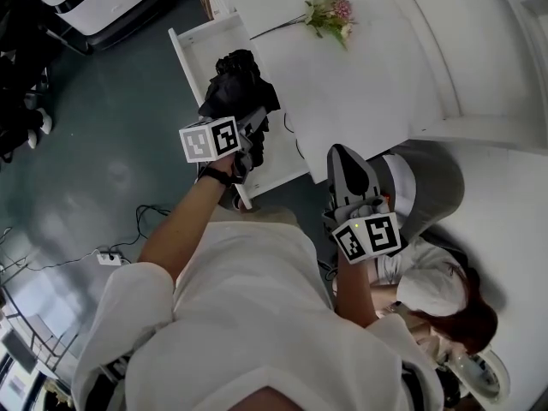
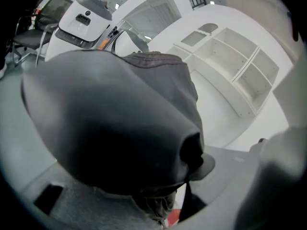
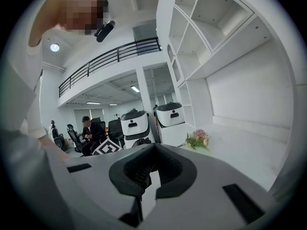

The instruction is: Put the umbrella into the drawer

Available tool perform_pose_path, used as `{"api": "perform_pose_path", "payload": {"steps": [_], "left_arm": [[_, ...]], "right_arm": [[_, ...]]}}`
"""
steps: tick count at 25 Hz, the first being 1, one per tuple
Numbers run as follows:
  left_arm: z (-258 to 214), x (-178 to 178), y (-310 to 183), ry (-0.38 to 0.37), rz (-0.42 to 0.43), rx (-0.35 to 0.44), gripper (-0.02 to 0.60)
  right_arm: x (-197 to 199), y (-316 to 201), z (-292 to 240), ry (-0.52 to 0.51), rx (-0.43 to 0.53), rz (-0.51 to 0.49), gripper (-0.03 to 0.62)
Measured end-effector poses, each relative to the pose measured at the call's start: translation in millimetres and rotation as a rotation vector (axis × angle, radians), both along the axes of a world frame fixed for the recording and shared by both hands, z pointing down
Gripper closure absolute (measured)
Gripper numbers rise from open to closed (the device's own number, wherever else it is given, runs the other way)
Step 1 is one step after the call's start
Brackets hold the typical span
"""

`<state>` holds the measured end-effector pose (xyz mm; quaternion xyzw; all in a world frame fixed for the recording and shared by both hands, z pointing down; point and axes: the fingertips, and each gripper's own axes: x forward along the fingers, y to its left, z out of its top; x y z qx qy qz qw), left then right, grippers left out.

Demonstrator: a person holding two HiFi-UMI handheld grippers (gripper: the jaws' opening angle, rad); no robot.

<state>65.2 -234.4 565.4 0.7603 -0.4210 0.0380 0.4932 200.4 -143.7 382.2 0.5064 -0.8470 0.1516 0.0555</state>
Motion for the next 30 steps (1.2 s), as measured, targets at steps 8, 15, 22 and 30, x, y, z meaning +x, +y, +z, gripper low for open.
{"api": "perform_pose_path", "payload": {"steps": [8, 15, 22, 30], "left_arm": [[29, 11, -11, 0.062, -0.030, -0.065, 0.296], [63, 10, -15, 0.077, -0.070, -0.131, 0.296], [83, 2, -18, 0.034, -0.086, -0.174, 0.295], [104, 4, -30, 0.035, -0.136, -0.233, 0.295]], "right_arm": [[8, -1, 12, 0.015, -0.033, -0.026, 0.592], [8, -1, 26, 0.020, -0.064, -0.049, 0.592], [11, 2, 31, 0.016, -0.082, -0.041, 0.592], [11, 1, 36, 0.005, -0.101, -0.037, 0.592]]}}
